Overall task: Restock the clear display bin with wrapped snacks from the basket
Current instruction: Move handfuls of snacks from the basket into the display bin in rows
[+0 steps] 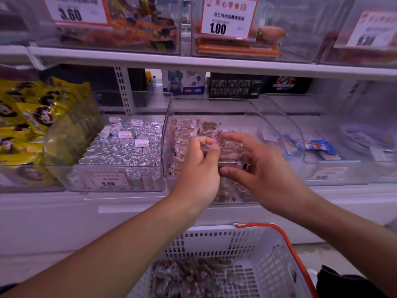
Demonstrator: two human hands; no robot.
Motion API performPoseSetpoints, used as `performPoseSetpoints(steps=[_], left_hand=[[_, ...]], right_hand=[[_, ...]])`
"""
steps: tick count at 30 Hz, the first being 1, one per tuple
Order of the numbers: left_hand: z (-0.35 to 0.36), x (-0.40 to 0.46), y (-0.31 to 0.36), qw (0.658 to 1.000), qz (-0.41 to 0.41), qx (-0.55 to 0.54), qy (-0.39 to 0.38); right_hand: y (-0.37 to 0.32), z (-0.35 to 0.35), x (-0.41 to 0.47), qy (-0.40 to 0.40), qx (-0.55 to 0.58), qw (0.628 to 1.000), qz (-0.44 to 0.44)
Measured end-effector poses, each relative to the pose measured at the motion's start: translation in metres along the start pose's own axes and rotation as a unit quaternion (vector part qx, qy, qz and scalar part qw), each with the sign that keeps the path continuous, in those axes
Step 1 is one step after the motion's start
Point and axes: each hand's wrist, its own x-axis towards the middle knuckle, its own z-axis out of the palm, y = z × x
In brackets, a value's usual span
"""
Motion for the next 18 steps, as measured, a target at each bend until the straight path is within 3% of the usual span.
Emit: performPoseSetpoints(steps=[3, 5, 7, 11, 14, 18], left_hand=[[-0.016, 0.020, 0.011, 0.975, 0.062, 0.211, -0.040], [-0.039, 0.039, 0.019, 0.896, 0.194, 0.400, 0.006], [-0.063, 0.054, 0.023, 0.805, 0.284, 0.520, 0.022], [-0.083, 0.067, 0.007, 0.710, 0.262, 0.651, -0.061], [-0.085, 0.069, 0.000, 0.689, 0.272, 0.668, -0.071], [-0.089, 0.074, -0.002, 0.681, 0.304, 0.664, -0.059]], right_hand=[[-0.002, -0.015, 0.031, -0.080, -0.083, 0.993, 0.014], [0.006, -0.021, 0.066, -0.100, -0.093, 0.988, 0.070], [0.021, -0.020, 0.107, -0.080, -0.104, 0.984, 0.124], [0.056, -0.001, 0.171, -0.083, -0.207, 0.951, 0.214], [0.078, 0.015, 0.190, -0.070, -0.171, 0.952, 0.243], [0.089, 0.034, 0.197, 0.026, -0.136, 0.964, 0.227]])
